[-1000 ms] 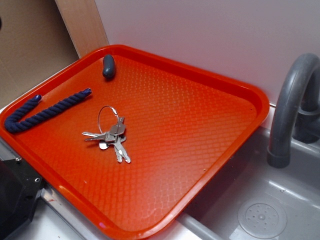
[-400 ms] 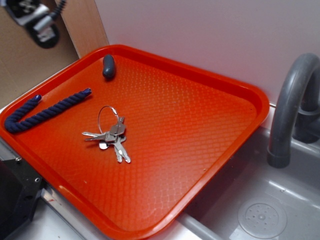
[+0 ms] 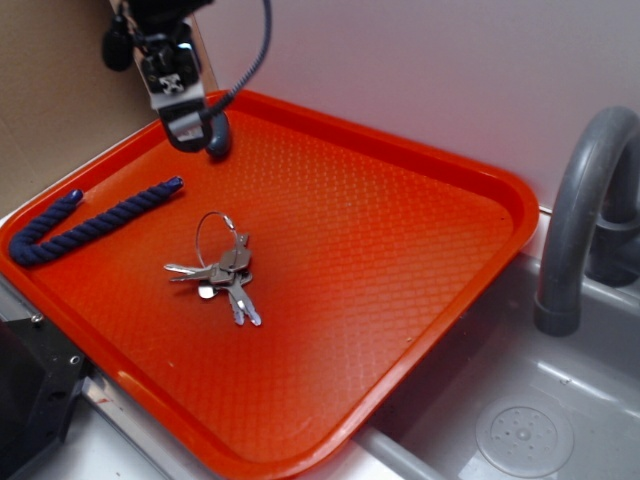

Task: Grab the silver keys.

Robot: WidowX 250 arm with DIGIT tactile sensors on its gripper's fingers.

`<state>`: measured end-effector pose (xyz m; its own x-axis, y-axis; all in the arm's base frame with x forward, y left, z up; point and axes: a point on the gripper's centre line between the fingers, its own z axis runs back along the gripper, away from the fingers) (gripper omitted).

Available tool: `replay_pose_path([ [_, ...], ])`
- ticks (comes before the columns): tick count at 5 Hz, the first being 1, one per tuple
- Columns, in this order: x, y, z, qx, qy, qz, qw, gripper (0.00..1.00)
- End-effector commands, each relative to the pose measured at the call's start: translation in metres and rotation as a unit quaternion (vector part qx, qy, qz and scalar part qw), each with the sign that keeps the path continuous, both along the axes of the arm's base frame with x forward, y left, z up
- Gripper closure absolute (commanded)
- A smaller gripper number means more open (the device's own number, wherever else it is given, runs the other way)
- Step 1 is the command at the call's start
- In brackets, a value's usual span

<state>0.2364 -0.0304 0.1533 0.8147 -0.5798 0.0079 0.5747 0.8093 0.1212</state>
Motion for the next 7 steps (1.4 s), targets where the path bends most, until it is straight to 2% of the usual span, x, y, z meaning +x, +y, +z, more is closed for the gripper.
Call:
replay_pose_path([
  [1, 0.004, 0.006, -0.005, 0.011, -0.048, -0.250, 0.967, 0.00],
  [2, -0.002, 0.011, -0.033, -0.006, -0.011, -0.369, 0.929, 0.00],
  [3, 0.001, 0.024, -0.056, -0.038, 0.028, -0.419, 0.907, 0.00],
  [4, 0.004, 0.027, -0.071, -0.040, 0.049, -0.423, 0.904, 0.00],
  [5, -0.004, 0.029, -0.084, -0.043, 0.073, -0.421, 0.903, 0.00],
  [7, -0.026, 0.015, -0.098, -0.053, 0.109, -0.430, 0.895, 0.00],
])
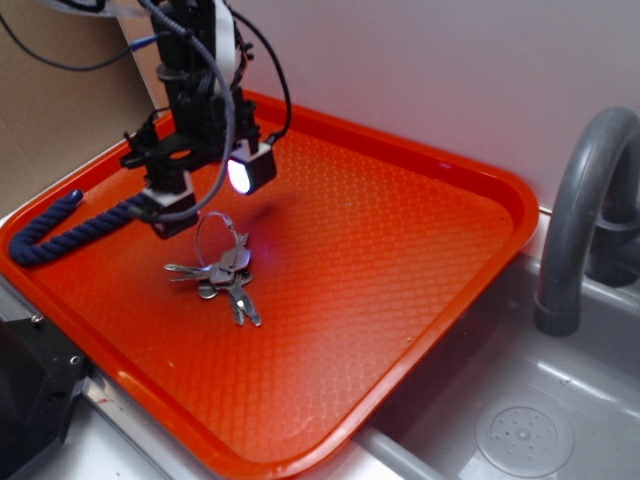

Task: Grab the silver keys.

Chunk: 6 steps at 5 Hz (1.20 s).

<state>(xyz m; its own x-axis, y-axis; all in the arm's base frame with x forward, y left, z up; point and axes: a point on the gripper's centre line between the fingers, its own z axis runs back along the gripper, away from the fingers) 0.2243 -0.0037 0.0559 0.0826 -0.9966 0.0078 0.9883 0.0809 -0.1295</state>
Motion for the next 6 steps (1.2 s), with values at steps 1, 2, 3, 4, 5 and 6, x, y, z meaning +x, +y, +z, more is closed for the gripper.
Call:
replay_pose_path([
  [1, -0.023, -0.023, -0.005, 0.001, -0.002, -0.015, 1.000, 0.00],
  [2, -0.022, -0.034, -0.007, -0.017, -0.023, 0.017, 0.999, 0.00],
  [3, -0.015, -0.040, -0.017, 0.012, -0.034, 0.040, 0.999, 1.00],
  [4, -0.009, -0.043, -0.022, 0.013, -0.022, 0.043, 0.999, 1.00],
  [5, -0.001, -0.046, -0.014, 0.004, 0.011, 0.035, 0.999, 1.00],
  [6, 0.003, -0.044, -0.006, -0.004, 0.017, 0.036, 0.999, 1.00],
])
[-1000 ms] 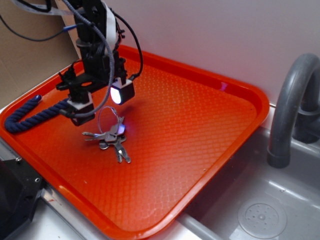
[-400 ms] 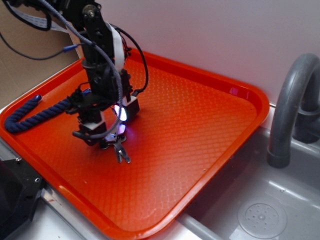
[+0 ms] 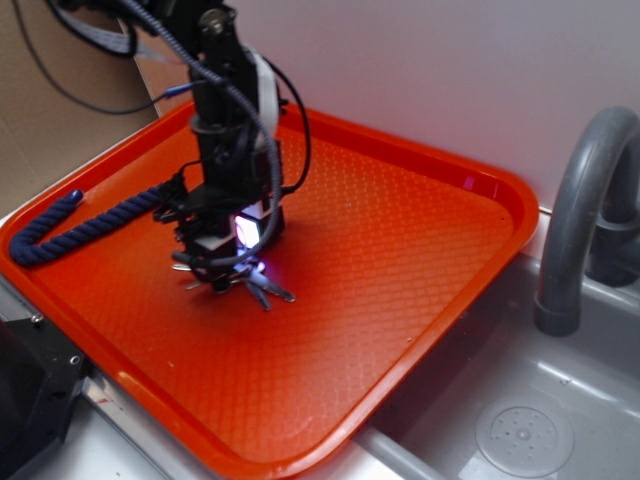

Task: Grab the silver keys.

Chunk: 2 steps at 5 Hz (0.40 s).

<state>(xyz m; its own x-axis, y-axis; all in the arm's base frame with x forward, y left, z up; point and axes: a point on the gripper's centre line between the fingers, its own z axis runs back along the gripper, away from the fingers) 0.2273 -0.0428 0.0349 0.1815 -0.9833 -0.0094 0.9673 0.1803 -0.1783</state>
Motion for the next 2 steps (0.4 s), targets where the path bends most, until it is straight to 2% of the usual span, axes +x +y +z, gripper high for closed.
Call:
replay_pose_path([
  [1, 0.0005, -0.0011, 0.0184, -0.006, -0.009, -0.013, 1.000, 1.00],
  [2, -0.0024, 0.0012, 0.0237, -0.009, -0.009, -0.013, 1.000, 1.00],
])
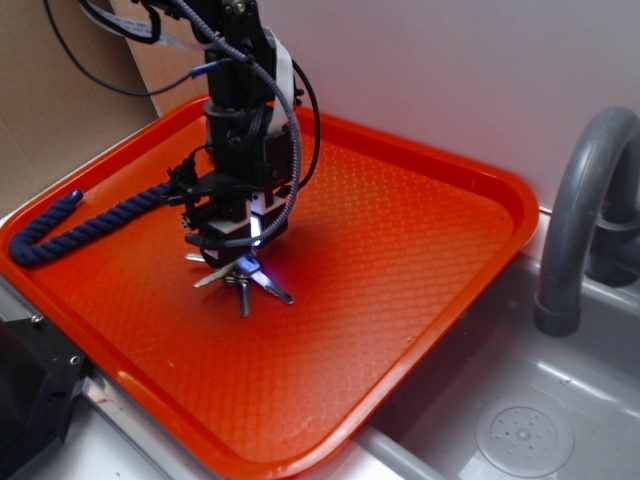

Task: Grab the silver keys.

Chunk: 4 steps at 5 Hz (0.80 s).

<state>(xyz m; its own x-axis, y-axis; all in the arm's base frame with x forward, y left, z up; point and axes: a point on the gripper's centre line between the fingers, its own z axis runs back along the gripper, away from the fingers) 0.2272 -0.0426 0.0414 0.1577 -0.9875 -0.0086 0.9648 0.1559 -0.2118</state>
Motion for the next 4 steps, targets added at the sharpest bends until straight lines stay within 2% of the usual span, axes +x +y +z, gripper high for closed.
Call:
replay_pose_path([
  [1, -0.005, 0.009, 0.032, 0.006, -0.055, 0.022, 0.998, 1.00],
  [2, -0.017, 0.016, 0.081, -0.003, -0.127, 0.146, 0.981, 1.00],
  [3, -0.034, 0.041, 0.130, -0.041, -0.139, 0.272, 0.951, 1.00],
  [4, -0.032, 0.053, 0.182, 0.034, -0.158, 0.380, 0.911, 1.00],
])
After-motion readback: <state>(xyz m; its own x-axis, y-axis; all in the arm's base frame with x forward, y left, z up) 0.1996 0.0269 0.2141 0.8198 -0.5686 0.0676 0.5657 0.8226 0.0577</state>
